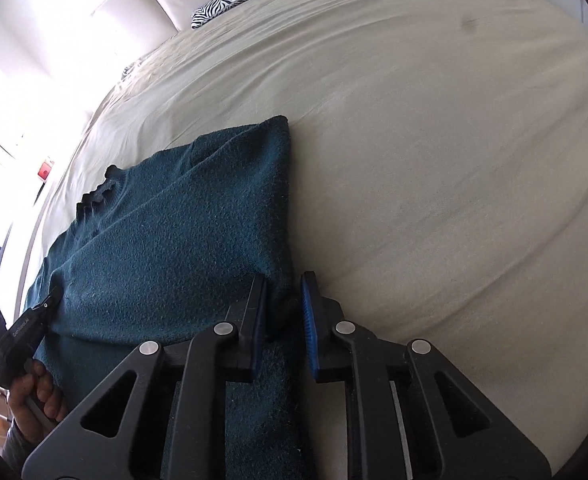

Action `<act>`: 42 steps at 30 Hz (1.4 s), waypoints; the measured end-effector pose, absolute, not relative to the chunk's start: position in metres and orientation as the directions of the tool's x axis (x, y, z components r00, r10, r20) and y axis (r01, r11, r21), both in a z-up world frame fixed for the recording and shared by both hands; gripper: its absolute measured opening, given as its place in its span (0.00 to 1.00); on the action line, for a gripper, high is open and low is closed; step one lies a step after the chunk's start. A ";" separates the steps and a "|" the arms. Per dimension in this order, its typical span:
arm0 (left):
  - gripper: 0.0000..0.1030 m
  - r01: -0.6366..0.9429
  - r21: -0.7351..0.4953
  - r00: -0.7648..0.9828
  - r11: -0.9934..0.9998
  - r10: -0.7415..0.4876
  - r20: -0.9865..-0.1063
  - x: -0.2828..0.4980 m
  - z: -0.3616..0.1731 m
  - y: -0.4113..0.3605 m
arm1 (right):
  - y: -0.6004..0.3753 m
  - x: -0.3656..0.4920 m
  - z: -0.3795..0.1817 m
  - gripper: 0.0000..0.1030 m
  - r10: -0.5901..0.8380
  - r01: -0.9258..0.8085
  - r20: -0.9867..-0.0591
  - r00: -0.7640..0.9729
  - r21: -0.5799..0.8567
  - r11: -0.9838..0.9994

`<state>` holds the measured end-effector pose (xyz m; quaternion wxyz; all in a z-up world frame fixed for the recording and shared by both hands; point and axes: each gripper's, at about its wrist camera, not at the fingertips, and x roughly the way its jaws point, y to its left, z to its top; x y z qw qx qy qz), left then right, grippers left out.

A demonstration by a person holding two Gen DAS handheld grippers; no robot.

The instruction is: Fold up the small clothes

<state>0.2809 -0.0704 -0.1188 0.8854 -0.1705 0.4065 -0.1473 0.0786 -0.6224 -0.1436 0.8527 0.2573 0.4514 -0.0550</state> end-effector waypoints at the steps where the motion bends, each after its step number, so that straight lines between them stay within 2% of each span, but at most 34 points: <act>1: 0.13 0.122 -0.420 0.628 0.899 -0.398 -0.669 0.280 -0.119 -0.071 | -0.623 0.077 -0.140 0.16 0.143 0.333 -0.796 0.589 0.400 0.854; 3: 0.13 0.122 -0.413 0.628 0.903 -0.392 -0.672 0.280 -0.118 -0.072 | -0.617 0.068 -0.120 0.18 0.077 0.378 -0.797 0.598 0.366 0.850; 5: 0.14 0.131 -0.414 0.623 0.901 -0.399 -0.673 0.280 -0.117 -0.073 | -0.609 0.058 -0.103 0.20 -0.009 0.386 -0.756 0.655 0.324 0.864; 6: 0.15 0.131 -0.422 0.617 0.897 -0.407 -0.673 0.281 -0.116 -0.072 | -0.607 0.057 -0.105 0.29 -0.022 0.383 -0.757 0.653 0.305 0.872; 7: 0.17 0.132 -0.430 0.609 0.893 -0.415 -0.676 0.280 -0.113 -0.070 | -0.607 0.063 -0.118 0.46 -0.012 0.388 -0.794 0.608 0.284 0.877; 8: 0.22 0.128 -0.433 0.603 0.893 -0.416 -0.680 0.277 -0.109 -0.065 | -0.608 0.069 -0.135 0.46 0.016 0.376 -0.824 0.566 0.275 0.885; 9: 0.27 0.118 -0.430 0.609 0.895 -0.407 -0.681 0.270 -0.103 -0.058 | -0.605 0.068 -0.138 0.46 -0.004 0.346 -0.803 0.597 0.253 0.904; 11: 0.54 0.087 -0.442 0.647 0.893 -0.388 -0.656 0.249 -0.089 -0.035 | -0.599 0.068 -0.128 0.46 -0.031 0.345 -0.809 0.588 0.215 0.914; 13: 0.63 0.052 -0.482 0.693 0.875 -0.379 -0.614 0.222 -0.075 0.000 | -0.600 0.059 -0.111 0.46 -0.033 0.380 -0.789 0.614 0.259 0.888; 17: 0.63 -0.113 -0.567 0.741 0.816 -0.311 -0.595 0.170 -0.070 0.098 | -0.582 0.026 -0.065 0.47 -0.062 0.362 -0.671 0.739 0.318 0.876; 18: 0.63 -0.173 -0.593 0.753 0.787 -0.283 -0.595 0.156 -0.073 0.126 | -0.571 0.019 -0.054 0.54 -0.080 0.356 -0.644 0.760 0.310 0.881; 19: 0.63 -0.232 -0.625 0.763 0.745 -0.260 -0.592 0.143 -0.078 0.155 | -0.561 0.012 -0.044 0.64 -0.095 0.351 -0.618 0.780 0.308 0.884; 21: 0.63 -0.341 -0.696 0.777 0.632 -0.227 -0.588 0.120 -0.090 0.209 | -0.539 -0.001 -0.027 0.75 -0.080 0.310 -0.552 0.830 0.337 0.889; 22: 0.63 -0.384 -0.725 0.784 0.571 -0.213 -0.583 0.111 -0.096 0.233 | -0.528 -0.005 -0.020 0.78 -0.056 0.277 -0.524 0.850 0.354 0.893; 26: 0.59 -0.412 -0.831 0.831 0.373 -0.219 -0.511 0.093 -0.115 0.291 | -0.492 -0.005 -0.002 0.78 0.090 0.168 -0.502 0.860 0.445 0.880; 29: 0.60 -0.433 -0.851 0.850 0.297 -0.180 -0.495 0.099 -0.121 0.313 | -0.463 -0.004 0.003 0.78 0.178 0.111 -0.508 0.843 0.489 0.865; 34: 0.56 -0.454 -0.883 0.863 0.122 -0.185 -0.470 0.128 -0.143 0.345 | -0.434 -0.017 0.014 0.78 0.226 0.063 -0.498 0.837 0.500 0.864; 36: 0.47 -0.464 -0.880 0.864 0.101 -0.167 -0.475 0.136 -0.145 0.357 | -0.433 -0.021 0.017 0.78 0.221 0.070 -0.502 0.836 0.496 0.865; 37: 0.28 -0.482 -0.869 0.854 0.110 -0.163 -0.494 0.139 -0.145 0.360 | -0.434 -0.024 0.018 0.77 0.217 0.071 -0.497 0.840 0.499 0.864; 38: 0.15 -0.509 -0.851 0.836 0.131 -0.158 -0.525 0.142 -0.144 0.360 | -0.436 -0.027 0.019 0.77 0.216 0.073 -0.493 0.843 0.502 0.862; 40: 0.08 -0.548 -0.811 0.806 0.204 -0.129 -0.577 0.147 -0.135 0.353 | -0.443 -0.030 0.018 0.77 0.214 0.077 -0.492 0.844 0.505 0.859; 42: 0.08 -0.545 -0.769 0.792 0.335 -0.096 -0.603 0.154 -0.112 0.333 | -0.448 -0.031 0.014 0.76 0.211 0.079 -0.493 0.844 0.503 0.861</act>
